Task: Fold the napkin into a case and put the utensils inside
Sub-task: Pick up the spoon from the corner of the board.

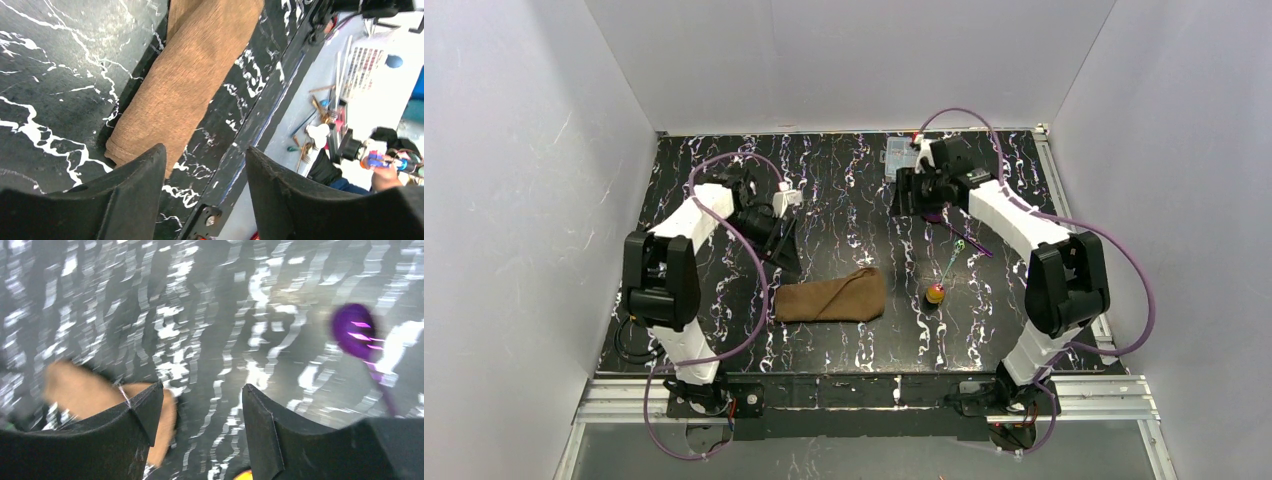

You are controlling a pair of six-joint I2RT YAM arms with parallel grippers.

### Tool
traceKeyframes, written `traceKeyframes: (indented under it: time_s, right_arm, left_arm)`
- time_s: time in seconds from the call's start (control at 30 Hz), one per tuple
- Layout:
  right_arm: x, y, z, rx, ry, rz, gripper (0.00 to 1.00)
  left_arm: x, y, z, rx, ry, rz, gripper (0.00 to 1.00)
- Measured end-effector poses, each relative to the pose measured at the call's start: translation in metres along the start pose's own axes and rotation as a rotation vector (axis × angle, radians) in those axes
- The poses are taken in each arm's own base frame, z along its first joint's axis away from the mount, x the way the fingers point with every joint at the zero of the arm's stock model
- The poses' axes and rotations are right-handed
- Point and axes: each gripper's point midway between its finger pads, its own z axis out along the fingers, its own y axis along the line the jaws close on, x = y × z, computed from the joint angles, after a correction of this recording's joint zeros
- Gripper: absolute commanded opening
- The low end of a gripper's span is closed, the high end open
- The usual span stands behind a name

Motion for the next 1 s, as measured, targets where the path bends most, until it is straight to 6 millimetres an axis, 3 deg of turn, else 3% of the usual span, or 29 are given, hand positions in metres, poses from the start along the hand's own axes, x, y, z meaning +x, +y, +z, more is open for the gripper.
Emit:
traceKeyframes:
  time_s: [0.07, 0.13, 0.27, 0.37, 0.53, 0.73, 1.0]
  right_arm:
    - [-0.016, -0.028, -0.009, 0.158, -0.029, -0.006, 0.67]
    - [-0.017, -0.053, -0.012, 0.287, -0.022, 0.007, 0.67]
    - [0.010, -0.097, -0.006, 0.459, 0.069, 0.042, 0.68]
    - [0.027, -0.125, -0.001, 0.540, 0.142, 0.046, 0.70]
    - [0.032, -0.163, 0.015, 0.596, 0.229, 0.032, 0.73]
    - [0.015, -0.171, 0.021, 0.605, 0.219, 0.002, 0.73]
    - [0.005, -0.180, 0.028, 0.630, 0.222, -0.036, 0.70]
  left_arm:
    - [-0.009, -0.012, -0.013, -0.019, -0.023, 0.020, 0.65]
    - [-0.020, -0.022, -0.029, -0.055, -0.046, 0.053, 0.68]
    - [-0.038, -0.033, -0.060, -0.169, -0.079, 0.128, 0.72]
    - [-0.045, -0.028, -0.082, -0.272, -0.090, 0.152, 0.75]
    - [-0.051, -0.003, -0.121, -0.461, -0.117, 0.127, 0.95]
    - [-0.051, 0.017, -0.148, -0.572, -0.151, 0.076, 0.98]
    - [-0.052, 0.011, -0.152, -0.576, -0.174, 0.077, 0.99]
